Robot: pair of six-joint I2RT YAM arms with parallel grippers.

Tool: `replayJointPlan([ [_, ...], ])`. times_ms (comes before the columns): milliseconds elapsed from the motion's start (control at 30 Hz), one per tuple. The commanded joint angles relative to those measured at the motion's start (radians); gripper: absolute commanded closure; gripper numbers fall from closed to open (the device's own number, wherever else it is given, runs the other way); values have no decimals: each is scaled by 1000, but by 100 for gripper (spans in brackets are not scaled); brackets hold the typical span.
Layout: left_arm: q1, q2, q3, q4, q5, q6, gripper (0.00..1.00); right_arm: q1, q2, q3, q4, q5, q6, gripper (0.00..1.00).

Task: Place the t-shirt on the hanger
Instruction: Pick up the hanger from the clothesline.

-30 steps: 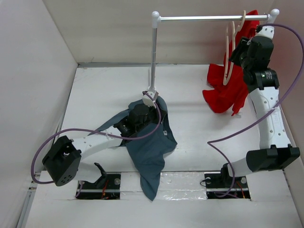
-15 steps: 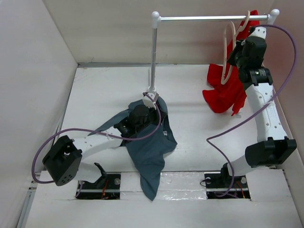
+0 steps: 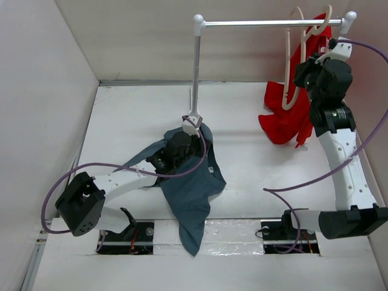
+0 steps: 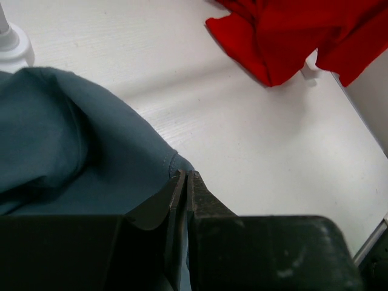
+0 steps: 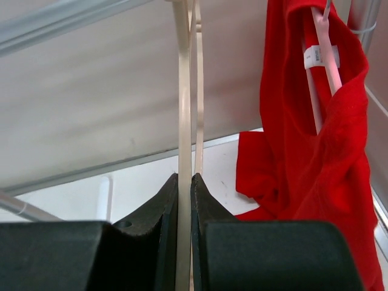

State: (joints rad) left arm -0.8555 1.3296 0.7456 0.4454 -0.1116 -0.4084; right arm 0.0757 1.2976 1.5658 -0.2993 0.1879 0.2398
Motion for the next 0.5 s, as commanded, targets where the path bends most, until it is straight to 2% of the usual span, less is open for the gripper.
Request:
replayJointPlan([
  [0, 4, 16, 81, 18, -49, 37, 100, 16, -47, -49, 120, -27, 3, 100],
  [100, 32, 43, 130, 4, -50, 42, 100, 39, -75, -107, 129, -45, 19, 100],
  [267, 114, 80, 161, 26, 27, 23, 100, 97, -171, -220, 140, -27, 30, 100],
  [367, 171, 86, 164, 53, 56, 13, 100, 170, -228, -285, 117, -16, 39, 100],
  [467, 223, 98, 189, 53, 95, -3, 100, 255, -323, -401, 131, -105, 70, 100],
])
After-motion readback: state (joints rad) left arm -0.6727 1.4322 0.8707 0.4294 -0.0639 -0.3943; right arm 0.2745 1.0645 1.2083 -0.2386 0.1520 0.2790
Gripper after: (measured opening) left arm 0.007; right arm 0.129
